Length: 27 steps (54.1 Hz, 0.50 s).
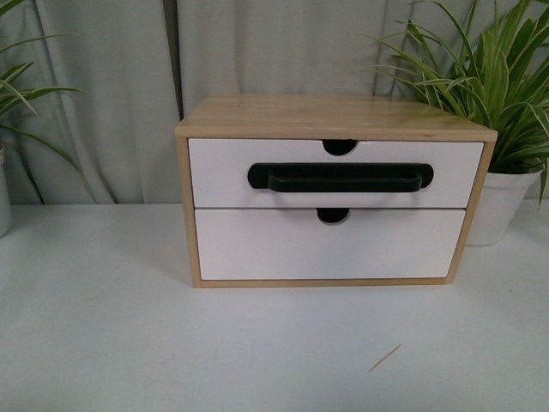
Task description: Close drawer sideways
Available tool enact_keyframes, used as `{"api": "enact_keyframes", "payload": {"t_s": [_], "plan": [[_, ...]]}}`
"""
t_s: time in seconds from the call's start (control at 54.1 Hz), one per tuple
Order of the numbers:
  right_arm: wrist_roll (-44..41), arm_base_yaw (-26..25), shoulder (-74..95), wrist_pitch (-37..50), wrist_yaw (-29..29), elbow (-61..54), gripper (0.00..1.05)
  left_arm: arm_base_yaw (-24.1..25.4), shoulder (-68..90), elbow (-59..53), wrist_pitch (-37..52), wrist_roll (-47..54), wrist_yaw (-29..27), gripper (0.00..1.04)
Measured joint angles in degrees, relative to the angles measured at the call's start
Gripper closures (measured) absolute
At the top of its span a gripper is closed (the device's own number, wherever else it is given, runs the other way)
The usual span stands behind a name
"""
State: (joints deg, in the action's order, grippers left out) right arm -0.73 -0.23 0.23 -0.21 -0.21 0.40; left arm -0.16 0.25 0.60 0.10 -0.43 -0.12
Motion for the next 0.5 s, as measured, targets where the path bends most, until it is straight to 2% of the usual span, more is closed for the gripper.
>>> {"api": "enact_keyframes", "payload": {"t_s": [0.222, 0.296, 0.499], "plan": [[0.0, 0.0, 0.0, 0.0, 0.0, 0.0, 0.08, 0.0, 0.0, 0.0, 0.0, 0.1, 0.0, 0.04], [0.1, 0.0, 0.0, 0.0, 0.0, 0.0, 0.09, 0.0, 0.0, 0.0, 0.0, 0.0, 0.0, 0.07], [0.1, 0.0, 0.0, 0.0, 0.0, 0.0, 0.09, 0.0, 0.0, 0.0, 0.0, 0.1, 0.0, 0.06]]}}
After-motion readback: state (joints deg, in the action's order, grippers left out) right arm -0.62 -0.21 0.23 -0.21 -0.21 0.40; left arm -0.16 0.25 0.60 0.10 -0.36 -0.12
